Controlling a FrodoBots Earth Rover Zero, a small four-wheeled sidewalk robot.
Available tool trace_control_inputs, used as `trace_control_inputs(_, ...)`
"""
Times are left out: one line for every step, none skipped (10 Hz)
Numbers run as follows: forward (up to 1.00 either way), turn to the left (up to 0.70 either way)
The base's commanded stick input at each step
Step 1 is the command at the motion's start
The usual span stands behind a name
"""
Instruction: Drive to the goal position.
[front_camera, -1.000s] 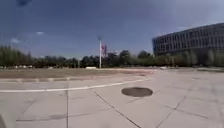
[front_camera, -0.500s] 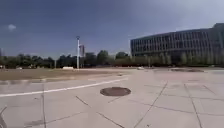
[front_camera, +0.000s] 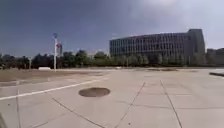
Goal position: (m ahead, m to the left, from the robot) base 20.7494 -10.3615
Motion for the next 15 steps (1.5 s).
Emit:
trace_control_inputs(0.0, -0.7)
trace_control_inputs(0.0, -0.7)
trace_control_inputs(0.0, -0.7)
trace_control_inputs(0.0, -0.7)
trace_control_inputs(0.0, -0.7)
trace_control_inputs(0.0, -0.7)
trace_control_inputs(0.0, -0.7)
trace_control_inputs(0.0, -0.7)
trace_control_inputs(0.0, -0.7)
trace_control_inputs(0.0, -0.7)
trace_control_inputs(0.0, -0.7)
trace_control_inputs(0.0, -0.7)
trace_control_inputs(0.0, -0.7)
trace_control_inputs(0.0, -0.7)
trace_control_inputs(0.0, -0.7)
